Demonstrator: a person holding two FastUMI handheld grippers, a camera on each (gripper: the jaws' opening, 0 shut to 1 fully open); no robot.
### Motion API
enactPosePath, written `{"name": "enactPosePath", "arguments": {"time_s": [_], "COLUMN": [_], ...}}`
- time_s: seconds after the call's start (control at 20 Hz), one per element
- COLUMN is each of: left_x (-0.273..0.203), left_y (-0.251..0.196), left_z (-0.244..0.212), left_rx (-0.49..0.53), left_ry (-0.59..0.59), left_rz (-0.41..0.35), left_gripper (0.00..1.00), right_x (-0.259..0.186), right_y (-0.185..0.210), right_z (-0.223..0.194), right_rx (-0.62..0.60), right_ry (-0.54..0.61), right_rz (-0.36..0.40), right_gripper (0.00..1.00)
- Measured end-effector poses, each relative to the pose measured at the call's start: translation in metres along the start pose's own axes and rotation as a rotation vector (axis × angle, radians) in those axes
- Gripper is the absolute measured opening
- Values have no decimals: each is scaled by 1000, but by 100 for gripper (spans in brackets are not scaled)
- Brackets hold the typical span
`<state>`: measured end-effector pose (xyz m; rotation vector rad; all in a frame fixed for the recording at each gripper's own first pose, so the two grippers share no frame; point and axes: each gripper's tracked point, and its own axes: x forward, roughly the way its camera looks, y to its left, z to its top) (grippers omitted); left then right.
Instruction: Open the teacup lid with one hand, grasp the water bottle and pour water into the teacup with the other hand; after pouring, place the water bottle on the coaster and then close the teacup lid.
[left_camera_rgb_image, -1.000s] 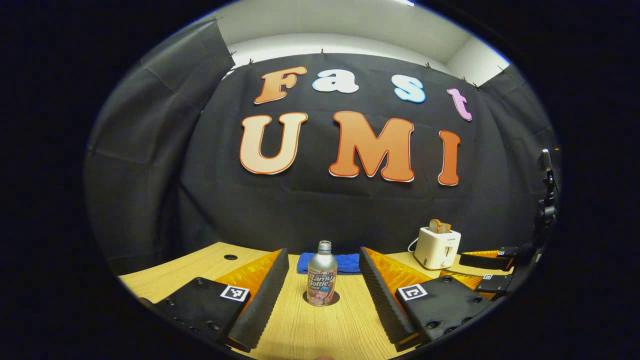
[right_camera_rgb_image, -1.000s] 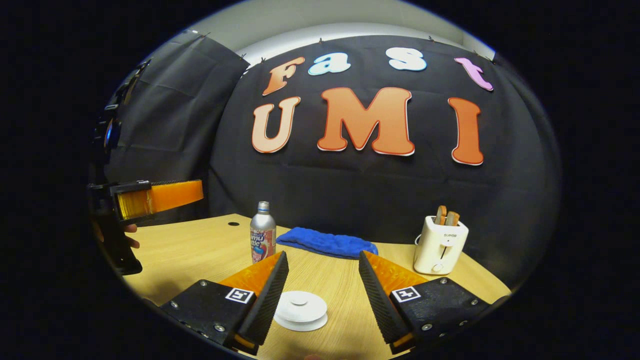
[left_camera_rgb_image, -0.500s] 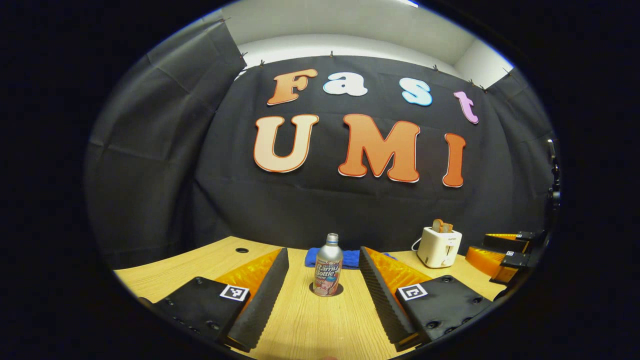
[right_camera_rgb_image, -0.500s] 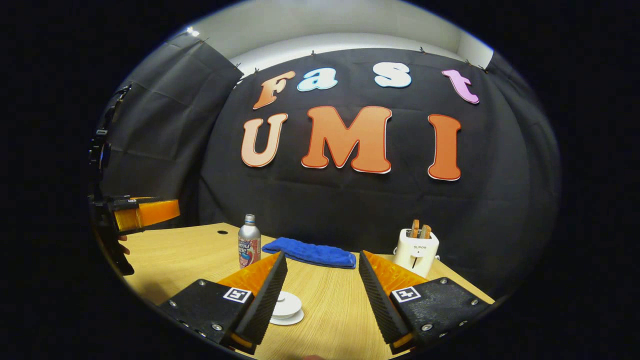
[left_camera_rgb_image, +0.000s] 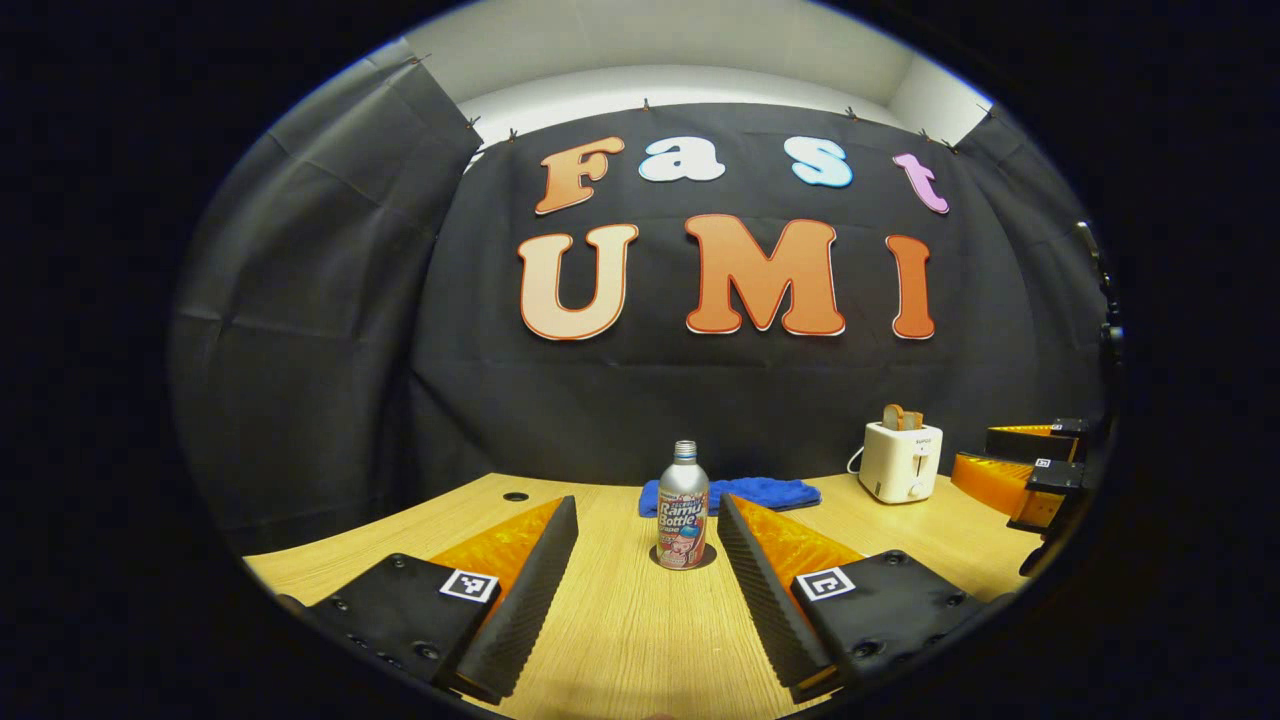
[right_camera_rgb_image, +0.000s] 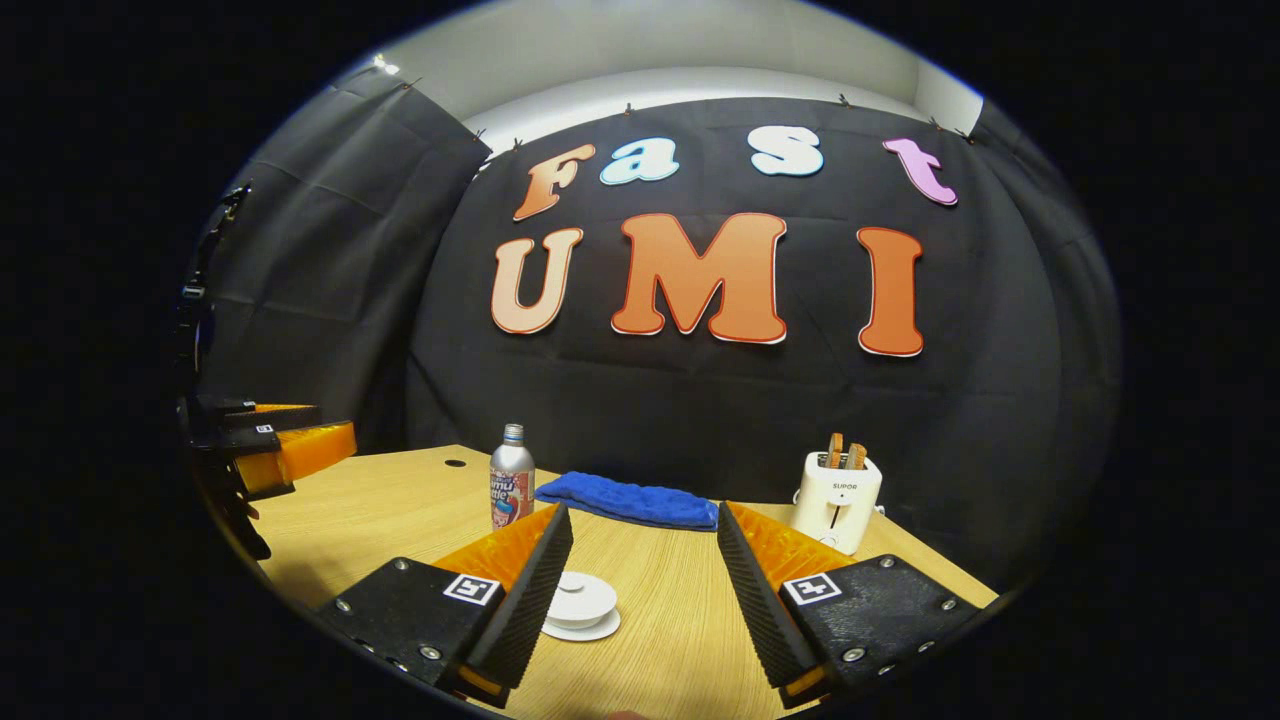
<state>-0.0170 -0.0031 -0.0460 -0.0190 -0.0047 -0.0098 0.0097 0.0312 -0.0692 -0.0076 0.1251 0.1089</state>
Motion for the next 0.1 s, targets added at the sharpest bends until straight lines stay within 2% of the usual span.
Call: {"name": "enactPosePath", "arguments": {"time_s": [0.05, 0.1], "left_x": [0, 1], "left_y": [0, -1], "left_z": [2, 4], "left_rx": [3, 5], "left_ry": [-5, -9], "left_rz": [1, 1], "left_gripper": [93, 93], "right_x": [-1, -3], "right_y": [-2, -3], "right_z": [0, 0], "right_rx": [-6, -9], "right_ry": [1, 2], "right_rz": [-2, -4], "right_gripper": [88, 88]}}
